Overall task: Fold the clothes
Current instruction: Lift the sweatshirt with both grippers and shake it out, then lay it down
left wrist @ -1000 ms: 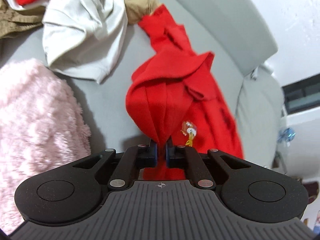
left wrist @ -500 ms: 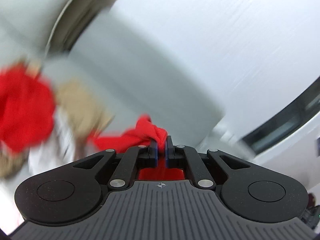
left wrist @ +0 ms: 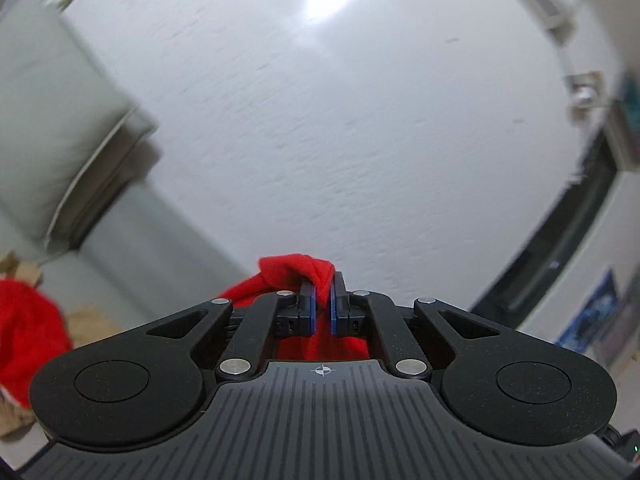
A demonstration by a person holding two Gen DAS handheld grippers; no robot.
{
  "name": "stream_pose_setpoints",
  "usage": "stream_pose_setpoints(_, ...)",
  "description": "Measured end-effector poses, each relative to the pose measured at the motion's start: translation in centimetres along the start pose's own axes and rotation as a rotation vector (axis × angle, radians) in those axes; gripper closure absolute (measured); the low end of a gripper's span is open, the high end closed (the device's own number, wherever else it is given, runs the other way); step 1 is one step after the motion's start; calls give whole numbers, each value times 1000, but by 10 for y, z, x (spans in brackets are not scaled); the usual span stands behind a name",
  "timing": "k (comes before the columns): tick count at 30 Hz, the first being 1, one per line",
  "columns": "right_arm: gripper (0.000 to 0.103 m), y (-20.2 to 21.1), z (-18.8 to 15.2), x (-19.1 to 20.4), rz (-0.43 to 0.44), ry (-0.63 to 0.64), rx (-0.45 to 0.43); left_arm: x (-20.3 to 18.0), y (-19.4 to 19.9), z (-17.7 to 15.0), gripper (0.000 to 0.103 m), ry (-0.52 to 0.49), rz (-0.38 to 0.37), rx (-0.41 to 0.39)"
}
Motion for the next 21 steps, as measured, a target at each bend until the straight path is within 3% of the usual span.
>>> stream_pose_setpoints(5, 97, 32, 7, 22, 14, 101, -15, -18, 29, 7, 97, -39, -45, -8)
stream_pose_setpoints(10, 97, 20, -13, 3, -38, 109, 66, -8, 5, -22, 97, -97, 0, 41)
stream_pose_setpoints(12, 97, -4, -31, -17, -77, 74, 128, 21, -28, -42, 97, -100, 82, 107)
stream_pose_setpoints(15, 97, -71, -74, -63, -195, -3, 308, 71, -92, -77, 97, -114, 237, 223)
stream_pose_setpoints(17, 97, -94, -94, -76, -255, -19, 368, 94, -133, -94, 97, -95, 307, 291)
stream_pose_setpoints(19, 98, -146, -121, -106, -342, -5, 445, 127, -184, -111, 97, -58, 375, 351)
stream_pose_setpoints(21, 98, -184, -123, -110, -371, 63, 439, 127, -223, -100, 97, -74, 380, 316)
Point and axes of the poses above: each gripper's, at about its wrist camera, not at the fingertips, and y roughly against the way its jaws point, x to its left, z to its top, the point moved 3 cm from there along -y, roughly the way its jaws point, and after that the axes turned 2 degrees about -x, right-handed, at the moved point
